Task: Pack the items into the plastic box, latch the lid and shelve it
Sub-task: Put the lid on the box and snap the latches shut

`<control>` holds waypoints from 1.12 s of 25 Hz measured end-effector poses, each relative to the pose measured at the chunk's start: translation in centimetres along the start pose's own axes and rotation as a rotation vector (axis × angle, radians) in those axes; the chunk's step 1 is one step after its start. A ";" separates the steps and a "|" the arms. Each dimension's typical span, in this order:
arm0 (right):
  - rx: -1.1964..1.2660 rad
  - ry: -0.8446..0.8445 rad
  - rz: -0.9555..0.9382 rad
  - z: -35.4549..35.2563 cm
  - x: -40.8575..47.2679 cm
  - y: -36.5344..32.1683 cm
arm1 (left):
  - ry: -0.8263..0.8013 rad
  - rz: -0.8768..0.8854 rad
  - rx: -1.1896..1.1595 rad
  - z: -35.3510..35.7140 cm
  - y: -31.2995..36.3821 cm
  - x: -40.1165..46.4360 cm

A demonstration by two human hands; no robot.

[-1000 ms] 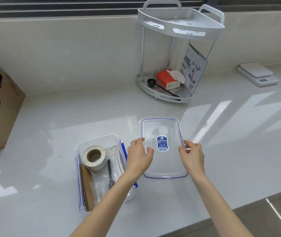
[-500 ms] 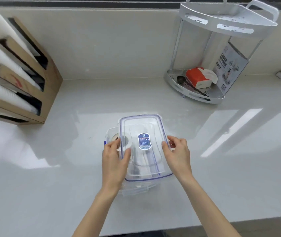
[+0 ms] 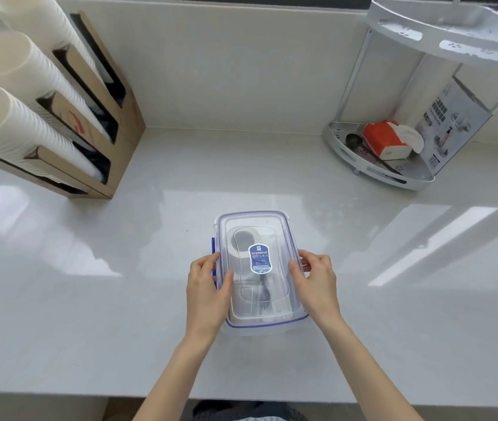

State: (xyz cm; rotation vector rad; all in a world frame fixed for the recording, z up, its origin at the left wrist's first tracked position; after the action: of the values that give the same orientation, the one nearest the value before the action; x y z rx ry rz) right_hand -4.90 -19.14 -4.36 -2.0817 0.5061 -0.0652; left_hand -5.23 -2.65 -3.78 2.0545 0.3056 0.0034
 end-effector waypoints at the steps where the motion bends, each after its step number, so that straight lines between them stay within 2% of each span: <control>1: -0.007 -0.001 0.001 0.0 0.0 0.1 | -0.004 0.000 -0.001 0.1 -0.1 0.1; 13: 0.041 -0.035 0.104 0.8 0.6 0.4 | -0.042 -0.033 -0.041 0.6 -0.8 1.2; 20: 0.000 0.056 0.069 2.2 0.8 0.3 | -0.050 0.026 -0.015 0.8 -0.8 2.3; 25: 0.185 -0.038 0.239 2.5 1.5 0.0 | -0.072 -0.079 -0.086 0.7 -0.7 3.8; 28: 0.222 -0.120 0.351 2.2 1.8 0.2 | -0.127 -0.237 -0.189 0.3 -0.5 4.1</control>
State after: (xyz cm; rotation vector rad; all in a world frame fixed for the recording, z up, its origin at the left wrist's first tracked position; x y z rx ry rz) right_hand -2.76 -18.16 -6.02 -1.7438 0.7471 0.1992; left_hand -1.30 -1.76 -4.88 1.8125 0.4510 -0.2340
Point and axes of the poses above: each hand's wrist, its own x-axis towards the middle knuckle, its own z-axis out of the palm, y = z × x, the point moved 1 cm from there along x, towards the middle knuckle, and after that the axes turned 2 degrees about y, right-handed, at the moved point
